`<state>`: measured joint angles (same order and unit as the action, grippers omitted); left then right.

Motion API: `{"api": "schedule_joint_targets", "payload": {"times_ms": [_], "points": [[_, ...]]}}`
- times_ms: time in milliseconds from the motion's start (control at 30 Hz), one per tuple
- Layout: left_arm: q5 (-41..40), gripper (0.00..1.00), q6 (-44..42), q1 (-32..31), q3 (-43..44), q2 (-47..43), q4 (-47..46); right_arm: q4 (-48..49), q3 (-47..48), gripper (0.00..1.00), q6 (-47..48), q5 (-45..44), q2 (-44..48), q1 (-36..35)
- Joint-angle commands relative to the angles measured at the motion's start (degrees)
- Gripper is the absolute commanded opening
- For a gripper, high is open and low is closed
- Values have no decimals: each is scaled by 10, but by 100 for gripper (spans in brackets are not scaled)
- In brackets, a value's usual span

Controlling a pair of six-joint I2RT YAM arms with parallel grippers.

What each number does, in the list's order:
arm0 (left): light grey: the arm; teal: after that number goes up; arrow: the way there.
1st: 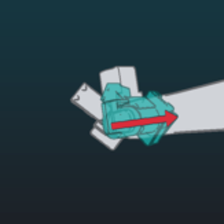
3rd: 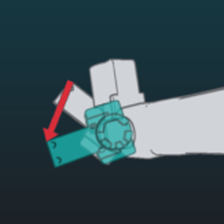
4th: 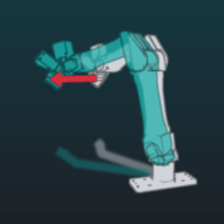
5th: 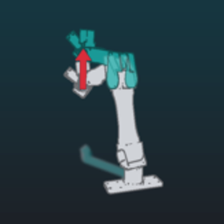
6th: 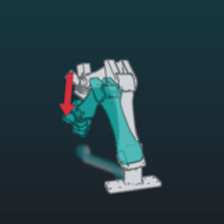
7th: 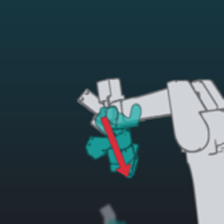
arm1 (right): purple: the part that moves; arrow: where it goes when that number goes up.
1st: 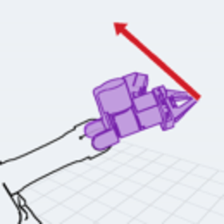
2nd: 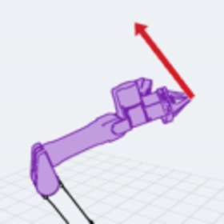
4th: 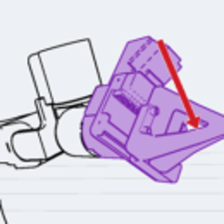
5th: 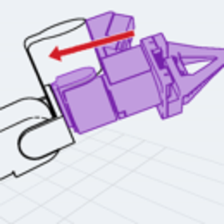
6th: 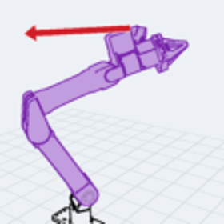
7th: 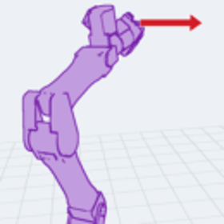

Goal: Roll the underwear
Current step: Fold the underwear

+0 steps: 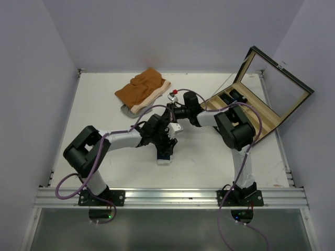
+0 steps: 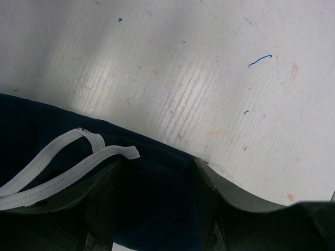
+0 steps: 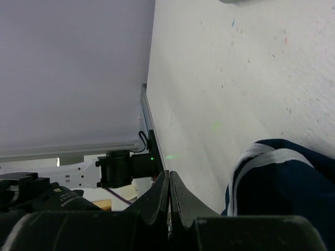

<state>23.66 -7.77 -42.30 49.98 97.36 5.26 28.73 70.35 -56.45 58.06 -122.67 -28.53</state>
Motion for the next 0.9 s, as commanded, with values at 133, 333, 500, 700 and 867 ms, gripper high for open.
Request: {"api": "schedule_joint_targets", "payload": {"times_ms": [133,333,500,700,867], "points": [[-13,58,-20,-1,6,2,10,-45,-20,4,22,14,-5,-28],[-19,58,-21,-1,9,3,13,-241,0,3,183,-12,-20,-27],[-21,58,-22,-1,7,-13,19,-272,16,3,229,-19,-63,-13],[16,59,-39,-1,-22,-131,5,-272,29,2,248,-30,-85,-12],[51,65,-34,0,-22,-277,4,-264,26,2,245,-37,-86,-10]]}}
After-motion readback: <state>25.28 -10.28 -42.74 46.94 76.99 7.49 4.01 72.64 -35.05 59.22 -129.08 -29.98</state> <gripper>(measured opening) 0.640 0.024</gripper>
